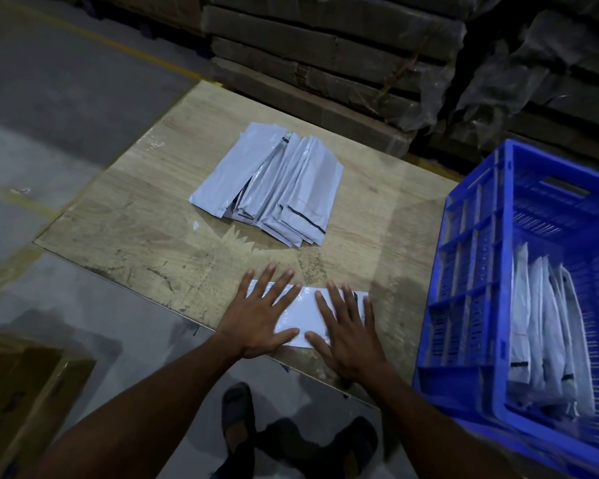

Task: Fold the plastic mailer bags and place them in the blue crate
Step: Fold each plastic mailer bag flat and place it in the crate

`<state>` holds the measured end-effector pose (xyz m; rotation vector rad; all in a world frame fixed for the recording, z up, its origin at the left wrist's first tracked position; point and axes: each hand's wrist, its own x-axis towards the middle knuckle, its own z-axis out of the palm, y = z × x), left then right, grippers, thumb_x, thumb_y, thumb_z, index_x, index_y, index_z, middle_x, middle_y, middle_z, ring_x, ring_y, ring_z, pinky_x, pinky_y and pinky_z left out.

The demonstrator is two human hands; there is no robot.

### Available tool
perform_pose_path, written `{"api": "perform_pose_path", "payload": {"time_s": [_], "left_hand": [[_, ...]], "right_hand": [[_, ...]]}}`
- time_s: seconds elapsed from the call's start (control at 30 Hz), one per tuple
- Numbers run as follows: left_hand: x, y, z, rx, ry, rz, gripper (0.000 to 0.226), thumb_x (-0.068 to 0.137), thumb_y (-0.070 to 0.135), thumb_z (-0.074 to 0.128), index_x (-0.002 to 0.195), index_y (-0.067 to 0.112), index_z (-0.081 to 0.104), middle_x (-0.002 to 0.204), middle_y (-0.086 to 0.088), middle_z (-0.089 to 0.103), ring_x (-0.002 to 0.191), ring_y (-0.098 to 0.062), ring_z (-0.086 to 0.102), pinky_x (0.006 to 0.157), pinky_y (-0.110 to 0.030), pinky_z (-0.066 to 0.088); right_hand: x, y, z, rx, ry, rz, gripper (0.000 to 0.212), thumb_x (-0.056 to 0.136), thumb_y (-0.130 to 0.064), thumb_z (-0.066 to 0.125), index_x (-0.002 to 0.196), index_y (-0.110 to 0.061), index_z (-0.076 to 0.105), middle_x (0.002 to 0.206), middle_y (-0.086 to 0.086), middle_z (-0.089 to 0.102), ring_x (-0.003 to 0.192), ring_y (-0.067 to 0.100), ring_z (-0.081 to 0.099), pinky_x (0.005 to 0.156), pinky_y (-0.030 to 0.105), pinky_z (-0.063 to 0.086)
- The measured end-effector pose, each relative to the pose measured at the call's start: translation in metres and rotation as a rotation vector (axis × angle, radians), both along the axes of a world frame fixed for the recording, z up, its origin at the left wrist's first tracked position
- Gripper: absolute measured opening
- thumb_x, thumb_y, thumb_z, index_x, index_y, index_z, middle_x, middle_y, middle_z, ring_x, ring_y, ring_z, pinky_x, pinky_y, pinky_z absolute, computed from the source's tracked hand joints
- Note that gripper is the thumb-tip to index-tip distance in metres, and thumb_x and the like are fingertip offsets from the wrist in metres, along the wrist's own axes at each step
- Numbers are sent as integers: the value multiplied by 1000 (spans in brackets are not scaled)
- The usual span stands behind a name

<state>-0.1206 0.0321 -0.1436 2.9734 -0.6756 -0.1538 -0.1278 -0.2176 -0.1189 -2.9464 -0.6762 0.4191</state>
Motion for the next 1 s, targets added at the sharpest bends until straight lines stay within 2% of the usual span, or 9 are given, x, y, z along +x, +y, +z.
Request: {"api": "perform_pose_path", "payload": {"time_s": [0.13,0.2,0.3,0.43,0.53,0.67,0.77,0.87,1.0], "left_hand": [[4,2,-2,-9,-15,-22,87,96,77,30,166,27,14,174,0,0,160,-31,-6,123,-66,10],[6,4,-2,-9,-22,-38,87,97,77,30,166,28,13,174,0,0,160,-31,-5,123,-65,11],[12,7,-2,6,-19,-63,86,97,77,27,166,29,12,174,0,-2,160,-30,-5,123,-64,9],[14,9,-1,14,-4,-81,85,98,77,26,166,29,12,174,1,-1,160,-29,-4,123,-65,7],[10,7,5,13,10,-38,83,98,75,23,166,27,18,174,-2,1,160,-30,-1,121,-68,11],[-12,3,12,-15,-20,22,85,96,77,33,164,25,27,173,-9,10,158,-38,12,115,-76,19],[-19,7,11,21,-27,-9,86,88,64,63,161,26,35,169,-14,26,152,-46,27,108,-76,31],[-10,12,12,26,4,9,102,73,51,86,159,27,36,161,-19,41,145,-50,39,104,-74,39],[0,14,20,-7,26,-55,111,67,38,91,158,29,29,157,-18,46,141,-48,46,97,-74,44]], "right_hand": [[-9,0,5,41,-44,34,83,98,-73,22,162,-24,4,168,7,-13,154,30,-17,119,62,-8],[-15,-2,5,47,-109,109,68,101,-64,34,156,-24,29,169,9,8,155,31,-4,120,64,3],[-19,-3,5,57,-152,142,34,101,-50,47,127,-29,55,163,7,30,155,29,9,119,65,12],[-23,4,9,63,-209,177,7,93,-31,65,96,-26,62,156,7,40,153,30,19,115,68,19],[-22,10,11,48,-254,165,13,85,-18,70,87,-21,58,151,9,46,150,30,24,114,68,23],[-18,14,24,53,-285,110,6,90,-18,65,92,-19,59,144,9,50,146,28,26,116,64,23],[-16,12,34,81,-298,121,3,95,-23,59,96,-20,59,145,8,50,147,28,24,117,64,21],[-19,12,43,87,-319,270,29,89,-30,66,117,-25,64,153,0,46,150,32,22,115,69,19],[-28,14,47,-32,-338,628,52,86,-21,61,137,-32,59,153,-9,47,154,39,11,109,77,19]]}}
